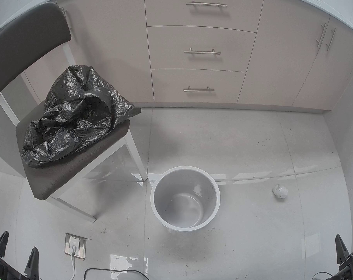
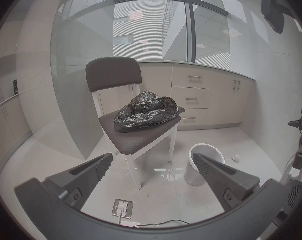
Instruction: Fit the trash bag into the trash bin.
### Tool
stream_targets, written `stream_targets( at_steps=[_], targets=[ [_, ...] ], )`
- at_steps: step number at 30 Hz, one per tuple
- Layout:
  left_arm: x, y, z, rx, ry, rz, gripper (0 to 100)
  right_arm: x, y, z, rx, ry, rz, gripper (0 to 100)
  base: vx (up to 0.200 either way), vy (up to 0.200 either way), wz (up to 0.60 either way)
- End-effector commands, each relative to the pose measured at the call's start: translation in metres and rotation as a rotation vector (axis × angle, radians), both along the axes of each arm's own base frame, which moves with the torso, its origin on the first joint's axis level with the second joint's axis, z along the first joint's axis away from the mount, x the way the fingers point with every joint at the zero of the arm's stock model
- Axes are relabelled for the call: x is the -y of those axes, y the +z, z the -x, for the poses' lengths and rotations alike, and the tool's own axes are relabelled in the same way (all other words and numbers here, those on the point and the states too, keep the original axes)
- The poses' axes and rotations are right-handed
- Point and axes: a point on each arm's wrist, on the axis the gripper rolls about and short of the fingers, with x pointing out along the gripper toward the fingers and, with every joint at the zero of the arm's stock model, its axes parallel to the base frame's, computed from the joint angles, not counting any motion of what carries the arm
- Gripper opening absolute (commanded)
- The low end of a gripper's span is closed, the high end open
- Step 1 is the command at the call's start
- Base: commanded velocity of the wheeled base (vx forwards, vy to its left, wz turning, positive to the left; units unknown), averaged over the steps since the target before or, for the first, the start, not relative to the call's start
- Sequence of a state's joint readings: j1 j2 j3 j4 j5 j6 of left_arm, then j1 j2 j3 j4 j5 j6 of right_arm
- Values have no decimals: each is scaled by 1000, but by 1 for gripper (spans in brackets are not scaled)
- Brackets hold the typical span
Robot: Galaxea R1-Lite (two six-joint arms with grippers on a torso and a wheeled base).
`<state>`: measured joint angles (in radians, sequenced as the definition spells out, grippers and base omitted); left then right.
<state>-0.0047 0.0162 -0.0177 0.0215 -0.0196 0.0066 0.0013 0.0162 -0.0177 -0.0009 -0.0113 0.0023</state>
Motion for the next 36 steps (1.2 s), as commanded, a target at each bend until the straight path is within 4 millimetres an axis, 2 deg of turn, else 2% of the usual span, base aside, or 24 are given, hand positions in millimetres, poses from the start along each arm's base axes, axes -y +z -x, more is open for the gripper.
stream_targets(
  at_steps=[1,2,3,4,5,6,7,8,9,10,11,12,14,16,18,21,23,25,28,35,36],
  targets=[
    [0,-3,1,6,0,0,100,0,-5,0,-1,-1,1,100,0,0,0],
    [0,-3,1,6,0,0,100,0,-5,0,-1,-1,1,100,0,0,0],
    [0,-3,1,6,0,-1,100,0,6,3,58,-3,-21,100,0,0,0],
    [0,-3,0,9,1,4,100,1,58,14,222,25,-133,100,0,0,0],
    [0,2,1,30,4,11,100,2,95,19,286,44,-222,100,0,0,0],
    [0,14,4,77,-6,39,100,2,125,18,301,61,-291,100,0,0,0],
    [-1,47,12,171,-21,122,100,2,151,12,290,66,-312,100,0,0,0],
    [-1,75,17,212,-47,184,100,2,164,9,284,64,-276,100,0,0,0],
    [-1,75,17,212,-47,184,100,2,164,9,284,64,-276,100,0,0,0],
    [-1,103,19,222,-60,228,100,1,173,2,258,61,-208,100,0,0,0],
    [-1,119,17,197,-67,220,100,1,176,-9,225,70,-163,100,0,0,0],
    [-1,123,14,174,-71,215,100,0,178,-16,203,97,-162,100,0,0,0],
    [-1,123,9,144,-78,206,100,-1,180,-25,182,139,-163,100,0,0,0],
    [0,121,-3,79,-86,182,100,-6,189,-56,154,236,-229,100,0,0,0],
    [1,120,-15,18,-82,174,100,-10,195,-74,164,270,-289,100,0,0,0],
    [2,116,-36,-94,-74,142,100,-15,194,-94,147,307,-376,100,0,0,0],
    [2,115,-45,-140,-73,119,100,-17,191,-100,129,315,-402,100,0,0,0],
    [3,116,-69,-226,-73,74,100,-18,179,-113,79,296,-413,100,0,0,0],
    [5,122,-110,-266,-74,59,100,-17,165,-117,39,269,-400,100,0,0,0],
    [6,119,-184,-291,-31,58,100,-16,160,-125,14,241,-391,100,0,0,0],
    [6,119,-184,-291,-31,58,100,-16,160,-125,14,241,-391,100,0,0,0]
  ],
)
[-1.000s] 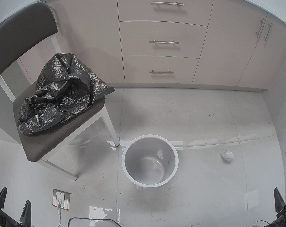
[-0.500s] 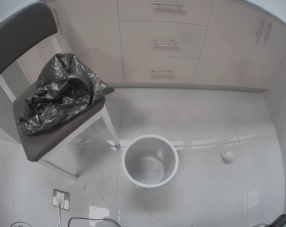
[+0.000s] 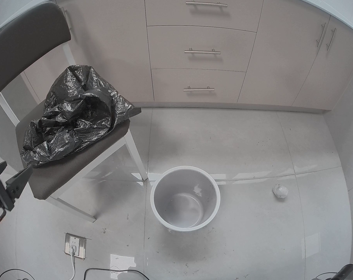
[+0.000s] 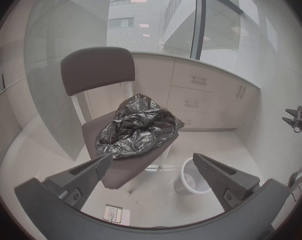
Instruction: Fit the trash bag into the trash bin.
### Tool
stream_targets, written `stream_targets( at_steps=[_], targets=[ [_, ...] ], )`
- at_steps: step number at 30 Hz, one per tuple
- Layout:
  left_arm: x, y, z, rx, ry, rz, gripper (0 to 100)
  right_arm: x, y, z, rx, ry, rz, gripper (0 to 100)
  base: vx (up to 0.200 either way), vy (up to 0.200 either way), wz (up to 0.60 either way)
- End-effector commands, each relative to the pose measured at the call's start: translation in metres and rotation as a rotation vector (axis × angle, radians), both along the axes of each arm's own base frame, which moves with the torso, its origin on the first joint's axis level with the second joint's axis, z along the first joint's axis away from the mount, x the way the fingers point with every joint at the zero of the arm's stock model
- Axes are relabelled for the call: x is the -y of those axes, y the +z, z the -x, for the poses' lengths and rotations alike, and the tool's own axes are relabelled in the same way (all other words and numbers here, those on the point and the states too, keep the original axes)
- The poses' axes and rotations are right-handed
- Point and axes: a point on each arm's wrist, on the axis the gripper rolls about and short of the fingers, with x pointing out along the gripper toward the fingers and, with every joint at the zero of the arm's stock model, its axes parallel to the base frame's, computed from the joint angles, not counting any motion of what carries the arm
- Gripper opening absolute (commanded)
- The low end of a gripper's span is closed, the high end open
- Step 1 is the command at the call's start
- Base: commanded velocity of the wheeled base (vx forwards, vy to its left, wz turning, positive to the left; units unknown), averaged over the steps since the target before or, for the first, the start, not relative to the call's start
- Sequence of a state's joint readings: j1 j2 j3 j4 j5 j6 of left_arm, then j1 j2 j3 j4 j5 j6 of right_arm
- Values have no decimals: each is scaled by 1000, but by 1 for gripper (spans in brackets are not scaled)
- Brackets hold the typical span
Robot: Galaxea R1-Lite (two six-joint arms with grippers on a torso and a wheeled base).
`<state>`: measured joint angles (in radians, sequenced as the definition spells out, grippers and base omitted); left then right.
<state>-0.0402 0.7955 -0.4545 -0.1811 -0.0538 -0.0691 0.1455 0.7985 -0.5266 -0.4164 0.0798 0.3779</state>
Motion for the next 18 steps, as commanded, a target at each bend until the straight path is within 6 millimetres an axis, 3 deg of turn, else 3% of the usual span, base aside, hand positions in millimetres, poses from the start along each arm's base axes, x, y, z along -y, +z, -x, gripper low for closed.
stream_targets(
  at_steps=[1,9,15,18],
  targets=[
    [0,-19,-97,-172,64,-29,100,-2,-14,-21,-83,-1,-4,100,0,0,0],
    [-2,-29,-124,-170,51,-151,100,0,-8,-4,-12,2,-1,100,0,0,0],
    [13,-33,-143,-140,-72,-206,100,0,-11,-7,-30,0,15,100,0,0,0],
    [25,-29,-165,-62,-127,-199,100,-1,-14,-11,-49,1,23,100,0,0,0]
  ],
)
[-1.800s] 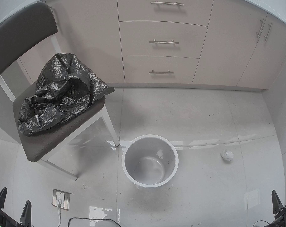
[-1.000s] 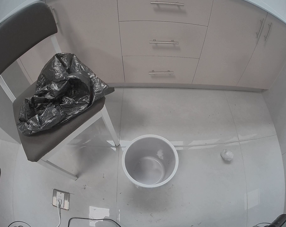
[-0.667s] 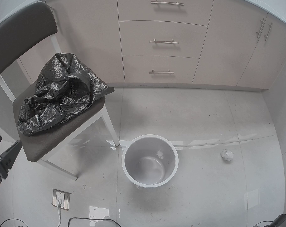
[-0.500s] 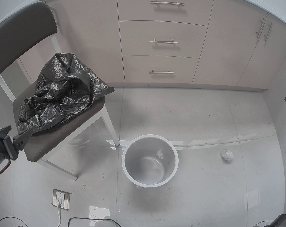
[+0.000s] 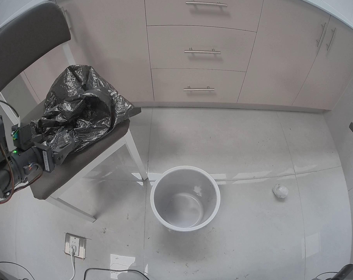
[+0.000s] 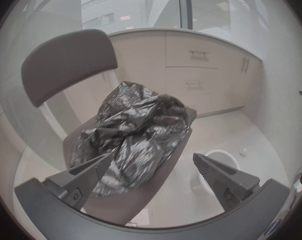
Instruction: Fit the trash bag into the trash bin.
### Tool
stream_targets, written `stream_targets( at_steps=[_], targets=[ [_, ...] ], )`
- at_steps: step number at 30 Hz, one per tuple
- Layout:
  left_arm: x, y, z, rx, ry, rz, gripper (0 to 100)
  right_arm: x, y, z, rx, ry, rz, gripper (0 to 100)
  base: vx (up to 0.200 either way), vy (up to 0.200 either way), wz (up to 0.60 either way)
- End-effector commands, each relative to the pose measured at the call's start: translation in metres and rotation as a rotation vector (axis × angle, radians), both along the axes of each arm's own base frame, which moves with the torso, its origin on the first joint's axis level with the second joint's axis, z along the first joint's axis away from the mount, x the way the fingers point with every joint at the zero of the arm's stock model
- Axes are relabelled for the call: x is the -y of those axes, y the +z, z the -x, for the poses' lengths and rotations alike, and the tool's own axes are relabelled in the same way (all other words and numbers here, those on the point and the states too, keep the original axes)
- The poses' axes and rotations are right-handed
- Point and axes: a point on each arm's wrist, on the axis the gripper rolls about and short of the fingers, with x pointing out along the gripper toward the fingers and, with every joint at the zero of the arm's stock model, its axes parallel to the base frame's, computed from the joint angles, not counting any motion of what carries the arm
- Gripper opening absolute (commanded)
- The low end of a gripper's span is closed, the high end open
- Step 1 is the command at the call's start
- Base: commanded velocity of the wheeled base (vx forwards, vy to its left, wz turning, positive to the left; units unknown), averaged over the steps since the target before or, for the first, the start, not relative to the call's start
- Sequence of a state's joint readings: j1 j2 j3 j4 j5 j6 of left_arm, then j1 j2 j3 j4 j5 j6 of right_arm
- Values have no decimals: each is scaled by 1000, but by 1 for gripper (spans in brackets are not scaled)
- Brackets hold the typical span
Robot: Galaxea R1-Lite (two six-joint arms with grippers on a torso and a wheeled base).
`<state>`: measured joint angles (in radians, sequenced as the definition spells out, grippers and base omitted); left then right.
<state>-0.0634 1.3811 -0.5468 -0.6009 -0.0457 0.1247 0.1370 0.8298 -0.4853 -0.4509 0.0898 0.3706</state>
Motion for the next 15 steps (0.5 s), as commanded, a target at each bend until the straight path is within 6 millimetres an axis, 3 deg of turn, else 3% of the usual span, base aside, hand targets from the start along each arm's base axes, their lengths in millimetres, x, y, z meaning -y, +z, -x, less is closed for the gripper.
stream_targets(
  at_steps=[1,7,15],
  targets=[
    [18,-10,-38,-4,-73,-4,100,0,-3,-2,-15,1,12,100,0,0,0],
    [15,-16,-54,-13,-3,-12,100,-1,-5,-3,-21,2,13,100,0,0,0],
    [-18,9,-36,129,124,-5,100,-2,-10,-6,-46,8,18,100,0,0,0]
  ],
)
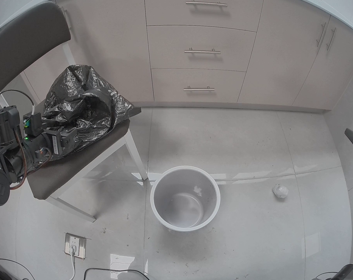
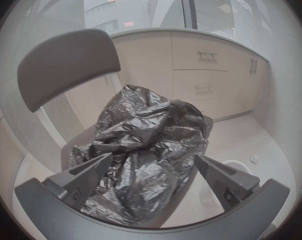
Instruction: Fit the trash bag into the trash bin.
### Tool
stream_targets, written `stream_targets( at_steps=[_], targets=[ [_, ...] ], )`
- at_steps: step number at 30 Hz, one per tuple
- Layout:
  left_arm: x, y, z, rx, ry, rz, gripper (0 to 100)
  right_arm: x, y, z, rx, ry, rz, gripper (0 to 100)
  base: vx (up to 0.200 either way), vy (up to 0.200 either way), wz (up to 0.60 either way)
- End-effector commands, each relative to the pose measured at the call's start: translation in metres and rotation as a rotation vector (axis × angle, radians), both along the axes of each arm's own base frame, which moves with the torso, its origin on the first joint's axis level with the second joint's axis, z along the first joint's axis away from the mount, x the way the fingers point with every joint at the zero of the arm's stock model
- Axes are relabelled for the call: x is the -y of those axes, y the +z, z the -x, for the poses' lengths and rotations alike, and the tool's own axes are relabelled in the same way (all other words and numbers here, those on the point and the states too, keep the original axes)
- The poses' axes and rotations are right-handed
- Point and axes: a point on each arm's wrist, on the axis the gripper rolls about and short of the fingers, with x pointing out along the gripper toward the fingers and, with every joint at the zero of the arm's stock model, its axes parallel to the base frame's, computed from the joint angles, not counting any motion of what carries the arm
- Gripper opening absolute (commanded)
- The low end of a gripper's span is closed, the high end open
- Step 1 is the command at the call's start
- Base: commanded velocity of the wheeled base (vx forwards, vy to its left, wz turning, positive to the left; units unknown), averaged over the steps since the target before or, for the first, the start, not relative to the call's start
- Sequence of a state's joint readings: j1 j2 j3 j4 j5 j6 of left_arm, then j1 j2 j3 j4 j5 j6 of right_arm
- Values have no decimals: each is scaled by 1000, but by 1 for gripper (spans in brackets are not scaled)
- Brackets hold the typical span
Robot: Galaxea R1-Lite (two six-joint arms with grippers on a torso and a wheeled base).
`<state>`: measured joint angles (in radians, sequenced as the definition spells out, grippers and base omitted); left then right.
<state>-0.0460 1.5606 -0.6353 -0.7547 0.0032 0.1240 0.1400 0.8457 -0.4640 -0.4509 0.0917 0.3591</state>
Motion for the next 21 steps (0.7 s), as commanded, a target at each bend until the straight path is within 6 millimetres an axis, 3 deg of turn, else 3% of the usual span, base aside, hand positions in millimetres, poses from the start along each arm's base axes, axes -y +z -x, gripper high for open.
stream_targets(
  at_steps=[1,6,9,15,21],
  targets=[
    [-20,17,14,86,78,0,100,-1,-3,-2,-15,4,4,100,0,0,0],
    [-44,35,31,160,176,-7,100,-1,-9,-6,-45,6,14,100,0,0,0],
    [-46,35,31,161,182,-7,100,-2,-10,-7,-48,6,15,100,0,0,0],
    [-50,22,0,171,187,-7,100,-3,-19,-14,-94,6,41,100,0,0,0],
    [-56,12,-18,216,184,-23,100,-3,-20,-16,-100,7,42,100,0,0,0]
  ],
)
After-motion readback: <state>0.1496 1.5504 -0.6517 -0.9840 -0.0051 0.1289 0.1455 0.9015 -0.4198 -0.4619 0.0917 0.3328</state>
